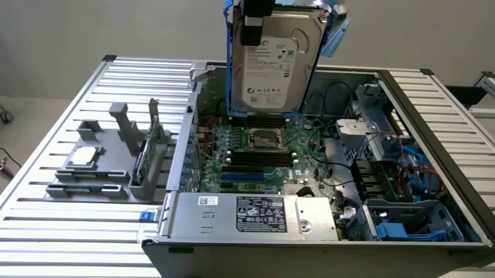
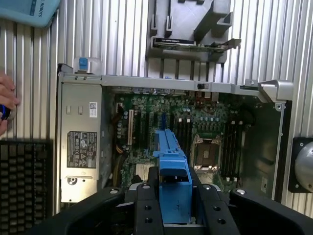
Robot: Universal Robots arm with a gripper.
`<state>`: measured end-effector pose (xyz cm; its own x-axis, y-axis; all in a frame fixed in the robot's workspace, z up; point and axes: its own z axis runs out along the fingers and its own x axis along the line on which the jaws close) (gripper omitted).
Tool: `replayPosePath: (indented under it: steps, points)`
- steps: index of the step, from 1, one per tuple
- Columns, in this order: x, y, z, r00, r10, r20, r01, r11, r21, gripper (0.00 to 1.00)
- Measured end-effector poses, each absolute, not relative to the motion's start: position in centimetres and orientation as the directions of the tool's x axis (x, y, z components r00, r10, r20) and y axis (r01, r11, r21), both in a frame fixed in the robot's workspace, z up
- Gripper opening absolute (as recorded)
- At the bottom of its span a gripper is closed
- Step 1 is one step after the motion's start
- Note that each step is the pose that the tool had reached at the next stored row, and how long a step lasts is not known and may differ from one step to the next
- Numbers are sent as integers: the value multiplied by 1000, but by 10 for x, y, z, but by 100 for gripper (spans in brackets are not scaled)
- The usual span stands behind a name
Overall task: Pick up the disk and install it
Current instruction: 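Pick up the disk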
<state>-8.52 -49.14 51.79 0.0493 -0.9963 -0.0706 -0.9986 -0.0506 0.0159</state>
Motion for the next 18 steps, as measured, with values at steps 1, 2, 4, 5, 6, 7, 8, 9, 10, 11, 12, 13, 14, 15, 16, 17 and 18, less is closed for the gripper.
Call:
replayPosePath:
  steps: [1, 2, 4, 5, 6, 7, 8, 9, 10, 11, 12, 13, 14, 15, 16, 17, 18]
  points:
    - [-82, -494, 518, 49, -996, -71, -999, -51, 16, 33]
    - [-79, -496, 518, 49, -996, -71, -999, -51, 16, 33]
    - [-72, -502, 519, 49, -996, -71, -999, -51, 16, 33]
    - [-69, -504, 519, 49, -996, -71, -999, -51, 16, 33]
    - [-63, -509, 519, 49, -996, -71, -999, -51, 16, 33]
    - [-59, -512, 519, 49, -996, -71, -999, -51, 16, 33]
    - [-56, -515, 519, 49, -996, -71, -999, -51, 16, 33]
    - [-53, -517, 519, 49, -996, -71, -999, -51, 16, 33]
    - [-49, -520, 520, 49, -996, -71, -999, -51, 16, 33]
    - [-46, -522, 520, 49, -996, -71, -999, -51, 16, 33]
    - [-43, -525, 520, 49, -996, -71, -999, -51, 16, 33]
    - [-40, -527, 520, 49, -996, -71, -999, -51, 16, 33]
    - [-36, -530, 520, 49, -996, -71, -999, -51, 16, 33]
    - [-33, -532, 520, 49, -996, -71, -999, -51, 16, 33]
    - [-29, -535, 520, 49, -996, -71, -999, -51, 16, 33]
    - [-26, -537, 520, 49, -996, -70, -999, -51, 16, 33]
    - [-22, -539, 520, 49, -996, -70, -999, -51, 16, 33]
